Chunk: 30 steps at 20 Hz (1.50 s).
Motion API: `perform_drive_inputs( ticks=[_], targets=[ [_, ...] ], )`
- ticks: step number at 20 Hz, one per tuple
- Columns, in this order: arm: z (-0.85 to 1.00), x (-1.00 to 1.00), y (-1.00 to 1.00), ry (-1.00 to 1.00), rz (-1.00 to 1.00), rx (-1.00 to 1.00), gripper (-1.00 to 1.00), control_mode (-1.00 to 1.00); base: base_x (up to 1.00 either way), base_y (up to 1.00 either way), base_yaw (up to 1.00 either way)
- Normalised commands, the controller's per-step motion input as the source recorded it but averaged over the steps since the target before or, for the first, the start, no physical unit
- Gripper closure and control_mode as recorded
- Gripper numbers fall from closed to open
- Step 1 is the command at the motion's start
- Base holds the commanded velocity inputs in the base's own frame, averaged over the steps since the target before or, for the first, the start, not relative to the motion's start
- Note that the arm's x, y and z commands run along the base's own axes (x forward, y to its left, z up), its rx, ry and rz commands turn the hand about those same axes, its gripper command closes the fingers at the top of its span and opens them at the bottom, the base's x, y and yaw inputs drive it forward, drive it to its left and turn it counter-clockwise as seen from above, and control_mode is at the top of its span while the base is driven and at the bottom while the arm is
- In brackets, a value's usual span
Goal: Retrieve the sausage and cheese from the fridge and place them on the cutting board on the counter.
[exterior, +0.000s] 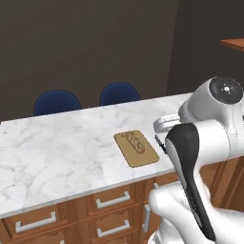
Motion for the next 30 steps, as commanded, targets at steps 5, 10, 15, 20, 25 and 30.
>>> perform_drive_inputs(
  ticks=[5,10,15,20,25,30],
  targets=[
    [-0.31,0.61,-0.07,0.10,0.25,0.05,1.00,-1.00,0.00,0.00,0.00],
    [-0.56,0.25,-0.48,0.02,0.33,0.05,1.00,-1.00,0.00,0.00,0.00],
    [-0.49,0.45,-0.60,0.06,0.25,0.00,1.00,-1.00,0.00,0.00,0.00],
    [-0.34,0.84,-0.42,0.12,0.19,0.00,1.00,-1.00,0.00,0.00,0.00],
    [-0.65,0.89,-0.07,0.17,0.19,0.01,1.00,-1.00,0.00,0.00,0.00],
    [-0.63,0.97,0.02,0.18,0.19,0.11,1.00,-1.00,0.00,0.00,0.00]
  ],
)
